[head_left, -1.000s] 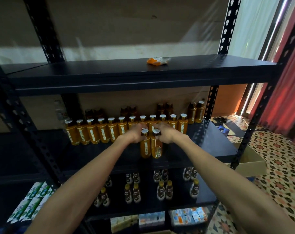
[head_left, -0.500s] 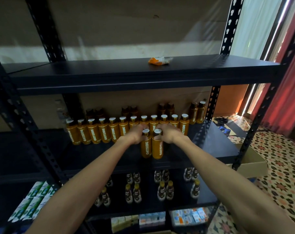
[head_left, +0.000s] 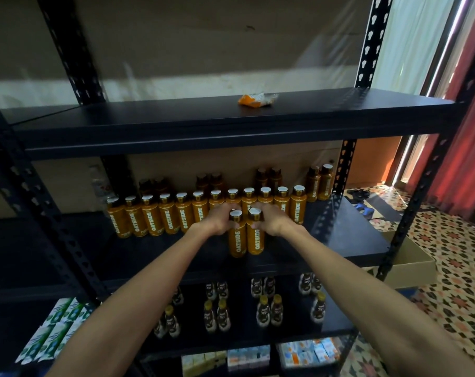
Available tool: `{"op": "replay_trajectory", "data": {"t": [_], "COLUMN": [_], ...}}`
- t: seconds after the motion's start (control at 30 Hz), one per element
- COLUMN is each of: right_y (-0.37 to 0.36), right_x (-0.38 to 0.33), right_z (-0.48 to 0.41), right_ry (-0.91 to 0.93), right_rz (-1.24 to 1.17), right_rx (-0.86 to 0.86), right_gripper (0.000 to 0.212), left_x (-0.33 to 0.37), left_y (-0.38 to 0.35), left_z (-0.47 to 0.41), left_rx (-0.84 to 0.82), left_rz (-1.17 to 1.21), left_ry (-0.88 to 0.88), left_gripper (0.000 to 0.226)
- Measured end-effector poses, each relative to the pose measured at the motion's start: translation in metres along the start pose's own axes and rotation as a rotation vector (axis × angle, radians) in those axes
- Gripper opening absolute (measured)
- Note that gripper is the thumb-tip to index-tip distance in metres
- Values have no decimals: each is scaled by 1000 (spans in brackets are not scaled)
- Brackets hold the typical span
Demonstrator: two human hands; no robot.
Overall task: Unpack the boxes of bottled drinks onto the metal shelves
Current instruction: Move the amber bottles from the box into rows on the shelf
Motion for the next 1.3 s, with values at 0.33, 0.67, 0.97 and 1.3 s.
{"op": "replay_trajectory", "data": {"t": [0.33,0.67,0.97,1.3], "right_y": [32,105,135,143], "right_x": [44,150,226,244], "right_z": [8,64,58,10], "right_ry": [-43,-157,-290,-213], "right_rz": [94,28,-87,-126], "right_rx": [26,194,289,368], "right_gripper": [64,63,48,42], "left_x": [45,162,226,250], "left_y": [-22,-87,-121,-109], "left_z": [-28,-72,-119,-169], "left_rx": [-21,-92,-103,46], "left_rz": [5,38,-163,-579], "left_ry": [-92,-248,-387,-443], "left_gripper": [55,50,54,51]}}
Point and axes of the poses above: each hand's wrist, its own z-axis away from the middle knuckle, its own y-axis out of the back of the hand, x = y × z, the point moved 8 cm from there along -z, towards the middle knuckle, and after that the axes turned 3 degrees about z, right-handed, at the moved point
